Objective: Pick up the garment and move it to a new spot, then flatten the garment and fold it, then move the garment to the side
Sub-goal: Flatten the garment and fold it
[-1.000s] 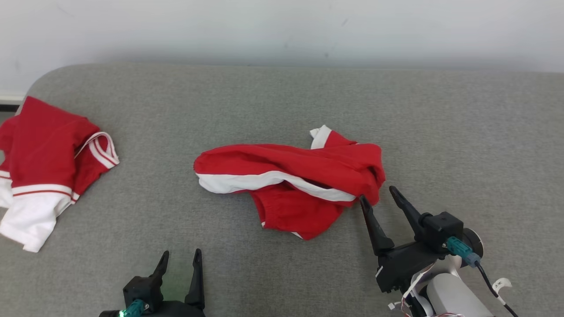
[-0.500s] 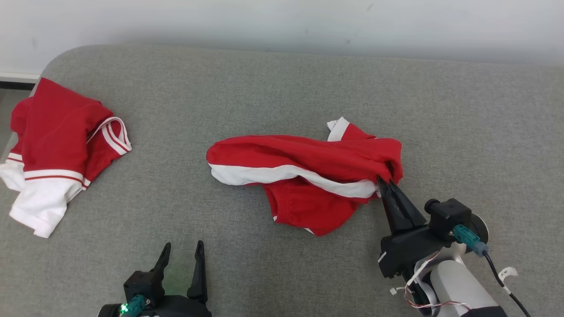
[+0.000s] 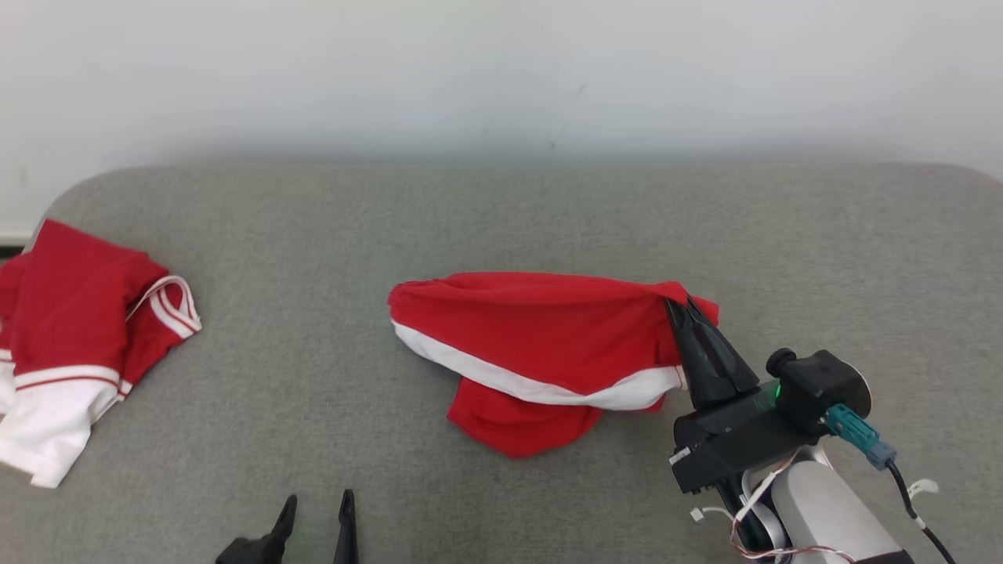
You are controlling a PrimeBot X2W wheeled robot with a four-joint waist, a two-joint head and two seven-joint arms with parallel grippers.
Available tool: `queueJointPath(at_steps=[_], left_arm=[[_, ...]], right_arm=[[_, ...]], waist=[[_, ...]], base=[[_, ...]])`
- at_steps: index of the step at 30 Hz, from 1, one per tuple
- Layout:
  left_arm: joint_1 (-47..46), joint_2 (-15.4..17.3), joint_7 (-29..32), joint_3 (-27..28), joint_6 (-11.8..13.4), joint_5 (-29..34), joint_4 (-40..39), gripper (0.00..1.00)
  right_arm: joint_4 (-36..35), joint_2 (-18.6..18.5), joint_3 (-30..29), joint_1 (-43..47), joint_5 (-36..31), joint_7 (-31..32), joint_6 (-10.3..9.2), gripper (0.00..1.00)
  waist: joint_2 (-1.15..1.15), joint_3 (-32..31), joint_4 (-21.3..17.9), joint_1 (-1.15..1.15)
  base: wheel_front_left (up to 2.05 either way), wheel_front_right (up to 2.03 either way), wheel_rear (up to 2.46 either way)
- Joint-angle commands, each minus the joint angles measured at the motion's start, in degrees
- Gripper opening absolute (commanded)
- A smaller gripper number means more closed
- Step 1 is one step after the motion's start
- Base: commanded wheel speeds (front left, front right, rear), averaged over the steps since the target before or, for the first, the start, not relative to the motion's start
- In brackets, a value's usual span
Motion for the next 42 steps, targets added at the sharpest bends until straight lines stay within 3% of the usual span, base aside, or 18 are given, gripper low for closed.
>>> queueJointPath(at_steps=[1,5,11,12,13,14,15,16,23,32,42], left_arm=[[1.4,0.0,-0.2,0.2,-0.3,0.4,0.2,1.0],[1.9,0.0,-0.2,-0.2,-0.5,0.2,0.3,1.0],[0.1,0.0,-0.2,-2.0,-0.8,0.2,0.2,1.0],[-0.1,0.0,-0.2,-2.3,-0.7,0.3,0.1,1.0],[-0.3,0.0,-0.2,-2.4,-0.6,0.4,0.1,1.0],[-0.3,0.0,-0.2,-2.4,-0.6,0.4,0.1,1.0],[-0.5,0.1,-0.2,-2.6,-0.5,0.4,0.1,1.0],[-0.7,0.0,-0.2,-2.7,-0.5,0.4,0.1,1.0],[-1.2,0.0,-0.2,-3.0,0.0,0.1,-0.2,1.0],[-0.9,0.0,-0.2,-3.5,-0.2,-0.1,0.2,1.0],[-1.8,0.0,-0.2,-6.6,0.0,-1.2,-0.2,1.0]], right_arm=[[-0.4,-0.5,0.1,1.6,0.4,0.0,0.2,0.0],[1.6,-1.2,-0.4,2.1,0.8,0.0,0.2,0.0],[9.5,-1.4,-3.4,1.6,-0.3,0.0,0.2,0.0],[10.8,-1.3,-4.3,1.2,-0.9,0.0,0.2,0.07],[12.6,-1.5,-4.9,1.0,-2.1,0.0,0.2,0.38],[12.6,-1.5,-4.9,1.0,-2.1,0.0,0.2,0.38],[14.1,-1.2,-6.1,0.8,-2.8,0.0,0.2,0.48],[15.3,-0.8,-7.5,0.4,-3.6,0.0,0.2,1.0],[15.1,2.0,-13.3,-0.3,-8.9,0.0,0.2,1.0],[10.2,2.4,0.0,0.8,-4.0,0.0,0.16,1.0],[15.9,2.2,8.2,-5.6,-0.5,0.0,0.15,1.0]], waist=[[0.0,-3.8,-3.7,0.0],[0.0,-4.1,-4.3,0.0],[0.0,-1.6,-2.3,0.0],[0.0,-1.1,-1.9,0.0],[0.0,-0.7,-1.6,0.0],[0.0,-0.7,-1.6,0.0],[0.0,-0.2,-1.3,0.0],[0.0,0.1,-1.0,0.0],[0.0,1.0,-0.9,0.0],[0.0,-0.1,-2.1,0.0],[0.0,1.5,3.1,0.0]], base=[[0.0,0.0,0.0],[0.0,0.0,0.0],[0.0,0.0,0.0],[0.0,0.0,0.0],[0.0,0.0,0.0],[0.0,0.0,0.0],[0.0,0.0,0.0],[0.0,0.0,0.0],[0.0,0.0,0.0],[0.0,0.0,0.0],[0.0,0.0,0.0]])
